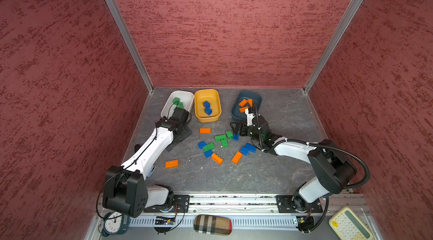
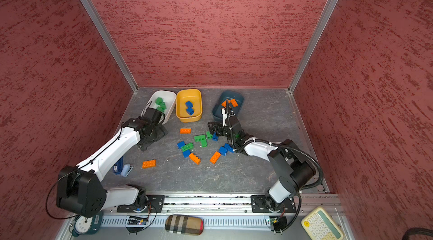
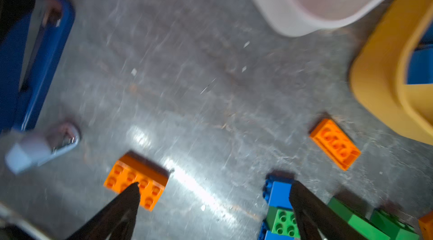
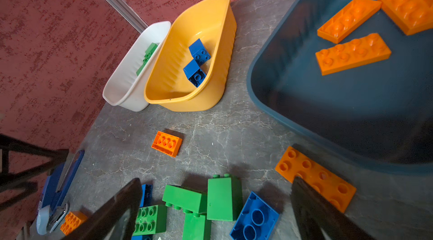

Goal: Sort the legos into containers by color
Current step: 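Move the left gripper to the orange brick nearest the robot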

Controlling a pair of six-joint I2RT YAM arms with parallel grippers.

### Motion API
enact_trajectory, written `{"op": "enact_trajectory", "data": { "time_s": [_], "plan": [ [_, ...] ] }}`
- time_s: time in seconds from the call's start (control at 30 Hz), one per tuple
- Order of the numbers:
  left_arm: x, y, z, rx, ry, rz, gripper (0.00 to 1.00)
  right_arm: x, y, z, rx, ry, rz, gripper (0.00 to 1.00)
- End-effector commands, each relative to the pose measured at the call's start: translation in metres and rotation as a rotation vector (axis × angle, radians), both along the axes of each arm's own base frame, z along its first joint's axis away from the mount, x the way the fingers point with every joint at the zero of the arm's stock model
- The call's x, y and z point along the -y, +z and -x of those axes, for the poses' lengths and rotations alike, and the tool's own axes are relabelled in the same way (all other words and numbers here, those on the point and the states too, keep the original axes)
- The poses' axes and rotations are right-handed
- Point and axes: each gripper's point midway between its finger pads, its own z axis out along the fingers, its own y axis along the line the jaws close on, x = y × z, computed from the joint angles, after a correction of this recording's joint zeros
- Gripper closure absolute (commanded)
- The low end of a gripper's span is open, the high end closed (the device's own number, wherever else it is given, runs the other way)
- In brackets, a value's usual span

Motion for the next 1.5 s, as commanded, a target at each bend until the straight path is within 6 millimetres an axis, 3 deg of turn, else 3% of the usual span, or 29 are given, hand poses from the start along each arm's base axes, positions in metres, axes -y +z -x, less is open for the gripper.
{"op": "enact_trajectory", "data": {
  "time_s": [0.0, 0.13, 0.27, 0.43, 0.63, 0.73, 0.83, 0.97, 1.2, 1.47],
  "plan": [
    [-0.007, -0.016, 0.065, -0.203, 0.318, 0.078, 0.01, -0.005, 0.008, -0.009, 0.043, 0.014, 0.006, 0.01],
    [-0.005, -0.035, 0.087, -0.285, 0.449, 0.158, 0.0, -0.007, 0.009, -0.007, 0.048, 0.026, -0.011, 0.01],
    [-0.016, -0.037, 0.086, -0.241, 0.504, 0.108, 0.0, -0.008, 0.007, -0.006, 0.038, 0.034, -0.009, 0.01],
    [-0.011, -0.062, 0.09, -0.247, 0.611, 0.256, 0.01, -0.007, 0.006, -0.005, 0.036, 0.032, -0.004, 0.01],
    [-0.019, -0.076, 0.1, -0.294, 0.645, 0.248, 0.01, -0.007, 0.008, -0.005, 0.04, 0.033, -0.003, 0.01],
    [-0.013, -0.09, 0.099, -0.306, 0.654, 0.322, 0.0, -0.007, 0.004, -0.006, 0.033, 0.029, 0.002, 0.01],
    [-0.008, -0.102, 0.098, -0.331, 0.669, 0.381, 0.04, -0.009, 0.002, -0.005, 0.029, 0.035, -0.001, 0.01],
    [-0.018, -0.109, 0.101, -0.354, 0.68, 0.337, 0.08, -0.01, 0.005, -0.005, 0.038, 0.039, 0.007, 0.01],
    [-0.038, -0.11, 0.096, -0.316, 0.674, 0.253, 0.29, -0.007, 0.005, -0.004, 0.045, 0.03, 0.025, 0.01],
    [-0.016, -0.107, 0.075, -0.268, 0.616, 0.35, 0.59, -0.011, 0.008, -0.006, 0.046, 0.033, 0.022, 0.01]
  ]
}}
